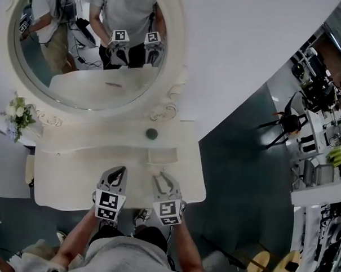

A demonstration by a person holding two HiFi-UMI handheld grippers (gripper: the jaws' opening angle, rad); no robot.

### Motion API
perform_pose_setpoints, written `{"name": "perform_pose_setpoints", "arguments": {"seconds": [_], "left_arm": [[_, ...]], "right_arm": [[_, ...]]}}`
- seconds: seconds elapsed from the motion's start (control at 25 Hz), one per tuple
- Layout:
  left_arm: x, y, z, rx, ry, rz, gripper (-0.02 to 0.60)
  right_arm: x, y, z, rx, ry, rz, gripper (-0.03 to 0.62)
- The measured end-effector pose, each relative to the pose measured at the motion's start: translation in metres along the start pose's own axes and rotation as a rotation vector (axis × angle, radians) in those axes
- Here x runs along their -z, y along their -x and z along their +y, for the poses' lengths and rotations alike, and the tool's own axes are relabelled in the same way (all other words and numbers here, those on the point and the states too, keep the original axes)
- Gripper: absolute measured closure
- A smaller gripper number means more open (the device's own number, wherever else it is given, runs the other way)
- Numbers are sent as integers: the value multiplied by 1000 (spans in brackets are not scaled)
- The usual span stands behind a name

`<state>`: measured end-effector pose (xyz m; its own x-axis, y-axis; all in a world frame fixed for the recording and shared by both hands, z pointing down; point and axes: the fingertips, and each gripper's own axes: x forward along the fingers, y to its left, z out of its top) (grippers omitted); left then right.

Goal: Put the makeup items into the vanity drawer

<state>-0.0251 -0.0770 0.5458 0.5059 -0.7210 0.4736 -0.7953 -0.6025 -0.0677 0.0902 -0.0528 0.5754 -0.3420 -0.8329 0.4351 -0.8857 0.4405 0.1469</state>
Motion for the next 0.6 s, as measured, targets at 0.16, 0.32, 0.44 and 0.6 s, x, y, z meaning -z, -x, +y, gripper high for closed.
{"name": "perform_pose_setpoints", "arguments": {"seconds": [0.16,0.32,0.44,0.6], "left_arm": [[-7,-14,-2,15,1,-5,581],[-13,-27,-5,28,-3,-3,581],[-19,-36,-8,35,1,-4,581],[-24,-50,-9,38,3,-2,581]], "right_arm": [[-3,-6,-23,42,-12,-3,470],[-1,-13,-44,88,-26,-1,470],[3,-18,-58,103,-34,16,470],[14,-28,-74,117,-49,46,470]]}}
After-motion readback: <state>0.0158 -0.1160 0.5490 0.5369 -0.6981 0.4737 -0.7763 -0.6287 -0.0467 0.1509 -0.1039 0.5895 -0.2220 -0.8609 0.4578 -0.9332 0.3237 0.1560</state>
